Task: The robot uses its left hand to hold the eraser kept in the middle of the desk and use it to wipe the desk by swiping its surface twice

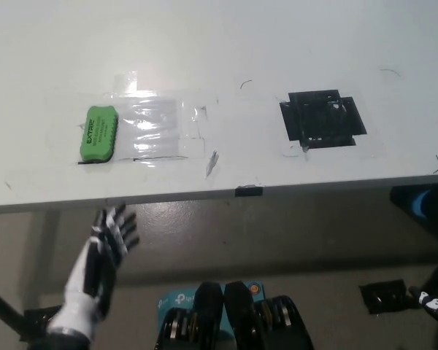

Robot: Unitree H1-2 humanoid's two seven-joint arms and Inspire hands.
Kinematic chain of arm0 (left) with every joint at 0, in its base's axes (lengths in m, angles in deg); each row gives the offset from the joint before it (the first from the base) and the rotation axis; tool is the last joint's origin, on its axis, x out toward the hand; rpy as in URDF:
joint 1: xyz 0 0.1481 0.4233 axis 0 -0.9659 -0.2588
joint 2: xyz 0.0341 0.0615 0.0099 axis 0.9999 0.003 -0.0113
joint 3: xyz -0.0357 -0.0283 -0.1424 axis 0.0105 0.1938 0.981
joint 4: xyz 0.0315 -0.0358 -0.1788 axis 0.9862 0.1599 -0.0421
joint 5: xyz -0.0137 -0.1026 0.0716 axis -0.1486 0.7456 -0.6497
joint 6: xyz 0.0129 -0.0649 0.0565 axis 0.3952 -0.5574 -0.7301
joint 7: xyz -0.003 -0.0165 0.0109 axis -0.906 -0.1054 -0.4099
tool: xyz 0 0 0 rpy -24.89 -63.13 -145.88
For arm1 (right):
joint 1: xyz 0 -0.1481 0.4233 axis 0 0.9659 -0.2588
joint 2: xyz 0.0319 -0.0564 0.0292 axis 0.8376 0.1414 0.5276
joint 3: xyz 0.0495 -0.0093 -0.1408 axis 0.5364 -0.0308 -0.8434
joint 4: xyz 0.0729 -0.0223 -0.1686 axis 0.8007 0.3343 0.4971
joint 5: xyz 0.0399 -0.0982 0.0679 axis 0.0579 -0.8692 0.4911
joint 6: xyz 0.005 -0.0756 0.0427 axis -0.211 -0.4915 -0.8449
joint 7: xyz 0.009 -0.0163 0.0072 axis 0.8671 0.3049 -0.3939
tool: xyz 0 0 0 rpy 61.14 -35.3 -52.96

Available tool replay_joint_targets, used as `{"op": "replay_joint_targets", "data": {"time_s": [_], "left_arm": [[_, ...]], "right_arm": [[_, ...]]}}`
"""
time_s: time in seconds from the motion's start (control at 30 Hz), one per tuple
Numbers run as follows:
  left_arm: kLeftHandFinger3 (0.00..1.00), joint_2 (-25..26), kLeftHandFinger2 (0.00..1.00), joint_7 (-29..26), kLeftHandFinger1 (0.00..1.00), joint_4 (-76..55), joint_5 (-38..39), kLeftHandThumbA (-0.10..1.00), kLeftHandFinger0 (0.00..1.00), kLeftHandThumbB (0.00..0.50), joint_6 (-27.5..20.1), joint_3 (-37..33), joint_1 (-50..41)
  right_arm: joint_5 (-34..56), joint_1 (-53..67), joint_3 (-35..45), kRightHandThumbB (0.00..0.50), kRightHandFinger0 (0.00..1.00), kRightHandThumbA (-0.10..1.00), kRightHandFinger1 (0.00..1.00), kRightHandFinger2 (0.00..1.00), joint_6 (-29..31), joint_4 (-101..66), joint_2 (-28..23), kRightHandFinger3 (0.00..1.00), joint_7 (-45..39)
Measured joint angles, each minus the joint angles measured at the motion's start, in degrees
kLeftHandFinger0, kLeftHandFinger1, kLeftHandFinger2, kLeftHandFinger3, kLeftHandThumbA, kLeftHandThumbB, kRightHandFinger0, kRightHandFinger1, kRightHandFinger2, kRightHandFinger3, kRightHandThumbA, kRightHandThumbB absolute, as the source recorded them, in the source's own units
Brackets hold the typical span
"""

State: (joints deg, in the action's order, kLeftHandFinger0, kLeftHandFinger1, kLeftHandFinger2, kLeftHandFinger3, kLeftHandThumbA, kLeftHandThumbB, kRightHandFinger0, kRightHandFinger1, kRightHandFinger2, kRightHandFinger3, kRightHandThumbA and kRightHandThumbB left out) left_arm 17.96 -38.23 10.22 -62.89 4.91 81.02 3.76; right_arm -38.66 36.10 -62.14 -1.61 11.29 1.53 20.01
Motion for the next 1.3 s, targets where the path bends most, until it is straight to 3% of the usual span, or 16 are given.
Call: {"op": "replay_joint_targets", "data": {"time_s": [0.07, 0.23, 0.27, 0.3, 0.43, 0.47, 0.57, 0.7, 0.73, 0.9, 0.97, 1.3], "left_arm": [[1.0, 3.58, 1.0, 0.07, 1.0, -4.52, 1.13, 1.0, 1.0, 0.326, 0.52, -0.68, 1.54], [1.0, 16.66, 1.0, -1.04, 1.0, -13.31, 6.42, 1.0, 1.0, 0.352, 1.63, -2.68, 7.1], [1.0, 19.14, 1.0, -1.3, 1.0, -14.07, 7.39, 1.0, 1.0, 0.339, 1.77, -3.15, 8.65], [1.0, 21.48, 1.0, -1.7, 1.0, -14.24, 8.31, 1.0, 1.0, 0.269, 1.9, -3.66, 10.22], [1.0, 27.2, 1.0, -2.06, 1.0, -10.18, 9.68, 1.0, 1.0, 0.281, 2.3, -4.91, 16.06], [1.0, 27.76, 1.0, -2.0, 1.0, -7.89, 9.64, 1.0, 1.0, 0.302, 2.37, -5.56, 17.58], [1.0, 28.42, 1.0, -1.51, 1.0, -1.04, 8.87, 1.0, 1.0, 0.248, 2.53, -7.23, 21.23], [1.0, 28.32, 1.0, -0.11, 1.0, 9.17, 7.22, 1.0, 1.0, 0.256, 2.67, -9.27, 27.66], [1.0, 28.23, 1.0, 0.21, 1.0, 11.94, 6.38, 1.0, 1.0, 0.233, 2.7, -9.87, 30.02], [1.0, 28.27, 1.0, 0.72, 1.0, 18.74, 1.14, 1.0, 1.0, 0.212, 2.73, -14.72, 36.86], [1.0, 28.31, 1.0, 0.95, 1.0, 20.49, -0.95, 1.0, 1.0, 0.257, 2.71, -17.16, 38.27], [1.0, 28.66, 1.0, 1.09, 1.0, 30.39, -12.44, 1.0, 1.0, 0.321, 1.9, -30.8, 40.97]], "right_arm": [[0.05, 0.0, 0.0, 0.002, 1.0, 1.0, 1.0, 1.0, -0.08, 0.0, -0.01, 1.0, 0.0], [0.09, 0.08, 0.0, 0.0, 1.0, 1.0, 1.0, 1.0, -0.11, 0.0, -0.23, 1.0, -0.01], [0.11, 0.11, 0.05, 0.0, 1.0, 1.0, 1.0, 1.0, -0.12, -0.01, -0.24, 1.0, 0.0], [0.14, 0.1, 0.06, 0.0, 1.0, 1.0, 1.0, 1.0, -0.15, -0.01, -0.23, 1.0, 0.0], [0.2, 0.06, 0.08, 0.0, 1.0, 1.0, 1.0, 1.0, -0.24, -0.05, -0.28, 1.0, 0.01], [0.2, 0.08, 0.08, 0.0, 1.0, 1.0, 1.0, 1.0, -0.26, -0.05, -0.33, 1.0, 0.02], [0.18, 0.1, -0.04, 0.0, 1.0, 1.0, 1.0, 1.0, -0.29, -0.05, -0.41, 1.0, 0.03], [0.18, 0.1, -0.17, 0.0, 1.0, 1.0, 1.0, 1.0, -0.41, -0.06, -0.44, 1.0, 0.03], [0.17, 0.06, -0.34, 0.005, 1.0, 1.0, 1.0, 1.0, -0.43, -0.1, -0.45, 1.0, 0.02], [0.16, 0.05, -0.81, 0.014, 1.0, 1.0, 1.0, 1.0, -0.55, -0.1, -0.47, 1.0, 0.0], [0.16, 0.07, -0.82, 0.012, 1.0, 1.0, 1.0, 1.0, -0.58, -0.07, -0.47, 1.0, 0.0], [0.17, 0.15, -0.83, 0.0, 1.0, 1.0, 1.0, 1.0, -0.77, 0.01, -0.43, 1.0, -0.03]]}}
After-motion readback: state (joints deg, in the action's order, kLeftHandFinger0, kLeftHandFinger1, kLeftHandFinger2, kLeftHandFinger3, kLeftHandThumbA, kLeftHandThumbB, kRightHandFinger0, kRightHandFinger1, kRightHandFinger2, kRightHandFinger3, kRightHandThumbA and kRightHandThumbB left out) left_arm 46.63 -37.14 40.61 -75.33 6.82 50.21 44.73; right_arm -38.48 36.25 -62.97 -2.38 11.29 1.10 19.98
